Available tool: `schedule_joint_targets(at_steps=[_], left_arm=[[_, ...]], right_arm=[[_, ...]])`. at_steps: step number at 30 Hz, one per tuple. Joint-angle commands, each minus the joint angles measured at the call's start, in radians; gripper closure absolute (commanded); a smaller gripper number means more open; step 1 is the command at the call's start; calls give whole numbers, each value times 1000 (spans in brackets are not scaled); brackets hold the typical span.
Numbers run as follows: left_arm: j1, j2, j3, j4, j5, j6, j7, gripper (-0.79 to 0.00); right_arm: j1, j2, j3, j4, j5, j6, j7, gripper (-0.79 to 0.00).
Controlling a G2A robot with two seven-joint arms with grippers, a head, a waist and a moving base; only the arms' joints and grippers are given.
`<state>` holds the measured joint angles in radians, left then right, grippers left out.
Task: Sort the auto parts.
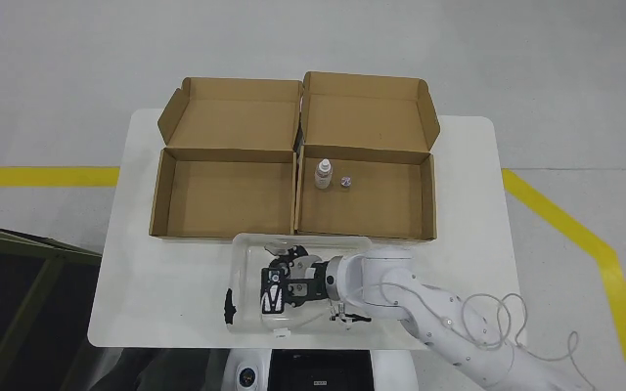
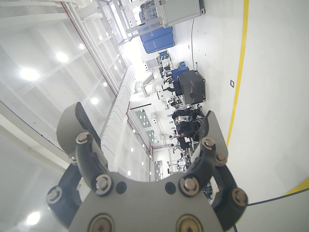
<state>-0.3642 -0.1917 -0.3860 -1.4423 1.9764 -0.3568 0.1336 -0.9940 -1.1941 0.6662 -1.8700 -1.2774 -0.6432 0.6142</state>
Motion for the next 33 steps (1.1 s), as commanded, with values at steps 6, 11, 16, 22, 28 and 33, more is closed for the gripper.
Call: schedule_joint_targets(at_steps=[6, 11, 16, 22, 28, 33], left_arm=[[0, 0, 0, 0, 0, 0, 0, -785], [0, 0, 0, 0, 0, 0, 0, -785], [0, 0, 0, 0, 0, 0, 0, -785], [0, 0, 0, 0, 0, 0, 0, -785], [0, 0, 0, 0, 0, 0, 0, -785], [0, 0, 0, 0, 0, 0, 0, -785]], right_arm=[[18, -13, -18, 58, -3, 13, 3, -610], [17, -18, -19, 94, -14, 29, 7, -600], [13, -20, -13, 109, -16, 32, 4, -579], [7, -19, 6, 110, -19, 37, -4, -520], [7, -22, 10, 122, -26, 33, -9, -496], [15, -30, -4, 145, -34, 34, -20, -496]])
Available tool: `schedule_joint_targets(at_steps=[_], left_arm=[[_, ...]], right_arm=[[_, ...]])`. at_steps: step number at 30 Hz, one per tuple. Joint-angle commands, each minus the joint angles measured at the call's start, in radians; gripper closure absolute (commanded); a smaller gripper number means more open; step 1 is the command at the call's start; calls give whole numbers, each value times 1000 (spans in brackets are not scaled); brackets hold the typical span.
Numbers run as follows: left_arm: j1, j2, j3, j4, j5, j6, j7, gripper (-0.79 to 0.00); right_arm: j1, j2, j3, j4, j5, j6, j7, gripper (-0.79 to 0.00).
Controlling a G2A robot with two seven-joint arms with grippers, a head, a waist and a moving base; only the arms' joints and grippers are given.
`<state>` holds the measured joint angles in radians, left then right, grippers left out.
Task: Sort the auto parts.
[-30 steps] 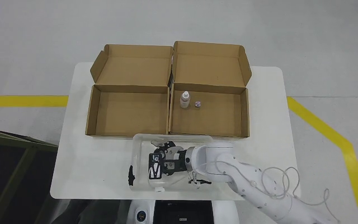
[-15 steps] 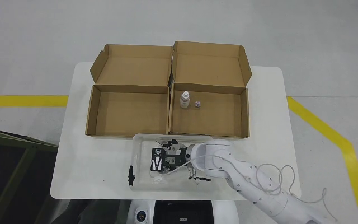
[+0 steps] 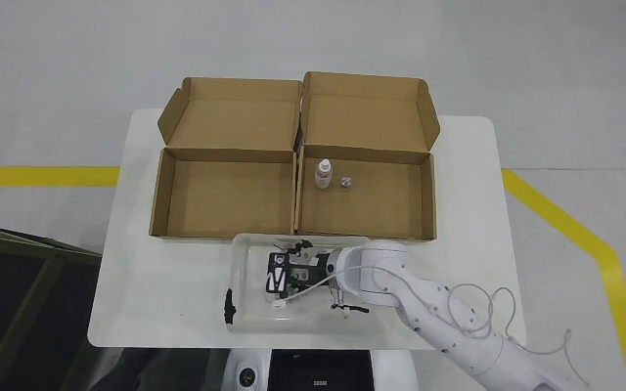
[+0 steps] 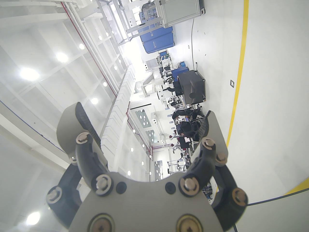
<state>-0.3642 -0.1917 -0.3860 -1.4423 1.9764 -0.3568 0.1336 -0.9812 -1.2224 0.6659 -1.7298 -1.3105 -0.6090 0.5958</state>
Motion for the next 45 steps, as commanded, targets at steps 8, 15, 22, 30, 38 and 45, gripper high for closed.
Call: schedule_joint_targets(at_steps=[8, 15, 22, 30, 38, 45], left_arm=[[0, 0, 0, 0, 0, 0, 0, -785], [0, 0, 0, 0, 0, 0, 0, -785], [0, 0, 0, 0, 0, 0, 0, -785], [0, 0, 0, 0, 0, 0, 0, -785], [0, 0, 0, 0, 0, 0, 0, -785], [0, 0, 0, 0, 0, 0, 0, -785]], right_arm=[[17, -14, -18, 41, -4, -5, -10, -511], [28, -24, -25, 65, 0, -15, -19, -511], [34, -30, -28, 82, 7, -30, -25, -188], [31, -33, -23, 71, 7, -48, -34, 0], [20, -28, 2, 15, 8, -69, -42, 0], [12, -22, 29, -46, 8, -87, -43, 0]])
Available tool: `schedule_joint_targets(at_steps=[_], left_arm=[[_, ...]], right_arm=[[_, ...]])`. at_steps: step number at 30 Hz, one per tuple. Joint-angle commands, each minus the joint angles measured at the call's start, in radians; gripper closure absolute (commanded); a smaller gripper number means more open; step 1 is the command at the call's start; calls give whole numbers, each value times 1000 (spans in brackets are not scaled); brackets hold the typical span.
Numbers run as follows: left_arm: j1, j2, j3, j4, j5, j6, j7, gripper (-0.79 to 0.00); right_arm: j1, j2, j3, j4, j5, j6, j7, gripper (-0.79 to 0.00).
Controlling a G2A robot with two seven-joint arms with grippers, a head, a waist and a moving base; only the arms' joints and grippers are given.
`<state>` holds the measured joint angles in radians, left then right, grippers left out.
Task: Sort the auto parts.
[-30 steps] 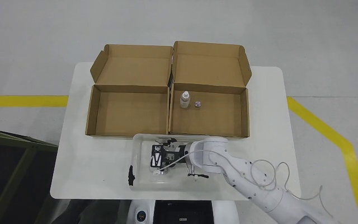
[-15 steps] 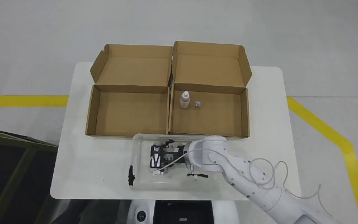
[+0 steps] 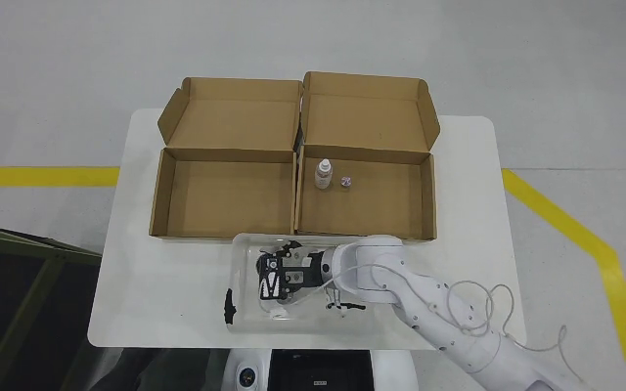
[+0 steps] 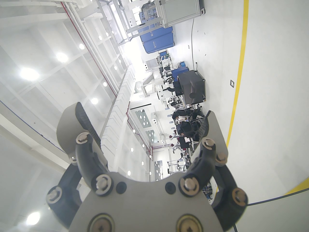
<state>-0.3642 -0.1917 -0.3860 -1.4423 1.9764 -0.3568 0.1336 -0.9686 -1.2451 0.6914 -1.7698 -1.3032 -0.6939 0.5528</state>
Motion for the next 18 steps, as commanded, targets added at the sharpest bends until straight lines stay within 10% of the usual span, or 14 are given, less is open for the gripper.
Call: schedule_joint_targets(at_steps=[1, 18], left_arm=[[0, 0, 0, 0, 0, 0, 0, -785], [0, 0, 0, 0, 0, 0, 0, -785]], right_arm=[[-2, 2, 9, -15, 1, -3, -1, 0], [-5, 13, 84, -144, -21, -10, -26, 0]])
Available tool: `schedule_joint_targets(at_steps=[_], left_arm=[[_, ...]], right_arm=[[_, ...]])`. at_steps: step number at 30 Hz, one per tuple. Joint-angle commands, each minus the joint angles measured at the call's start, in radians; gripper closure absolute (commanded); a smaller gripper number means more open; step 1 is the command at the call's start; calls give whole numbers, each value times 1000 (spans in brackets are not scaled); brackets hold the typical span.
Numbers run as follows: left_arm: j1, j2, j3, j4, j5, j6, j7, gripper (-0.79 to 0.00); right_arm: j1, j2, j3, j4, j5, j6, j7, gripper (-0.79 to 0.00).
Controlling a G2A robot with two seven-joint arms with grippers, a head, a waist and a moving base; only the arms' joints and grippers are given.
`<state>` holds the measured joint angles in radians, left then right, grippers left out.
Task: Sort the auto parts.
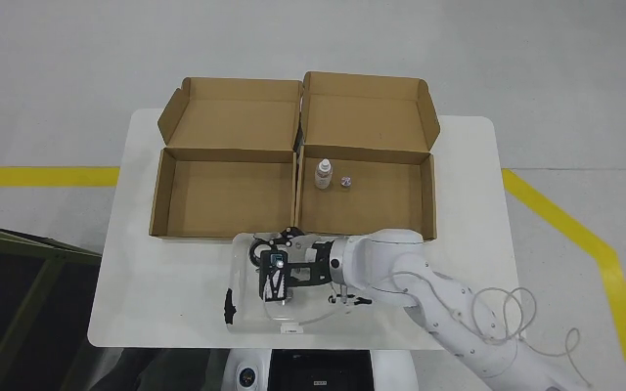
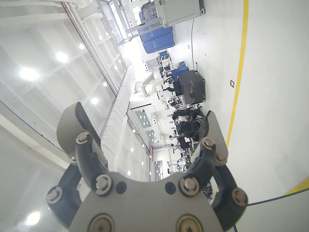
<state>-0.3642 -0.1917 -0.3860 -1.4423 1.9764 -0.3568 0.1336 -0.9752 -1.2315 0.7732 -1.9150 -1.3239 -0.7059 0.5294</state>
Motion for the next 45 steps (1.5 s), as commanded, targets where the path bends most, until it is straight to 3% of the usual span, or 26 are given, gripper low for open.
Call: schedule_joint_targets(at_steps=[1, 20, 45], left_arm=[[0, 0, 0, 0, 0, 0, 0, -785], [0, 0, 0, 0, 0, 0, 0, -785], [0, 0, 0, 0, 0, 0, 0, -785]], right_arm=[[3, -1, 3, 1, -1, 4, -8, 0], [109, -35, -18, 125, 4, 53, -81, 0], [355, -145, -125, 499, 66, 152, -140, 0]])
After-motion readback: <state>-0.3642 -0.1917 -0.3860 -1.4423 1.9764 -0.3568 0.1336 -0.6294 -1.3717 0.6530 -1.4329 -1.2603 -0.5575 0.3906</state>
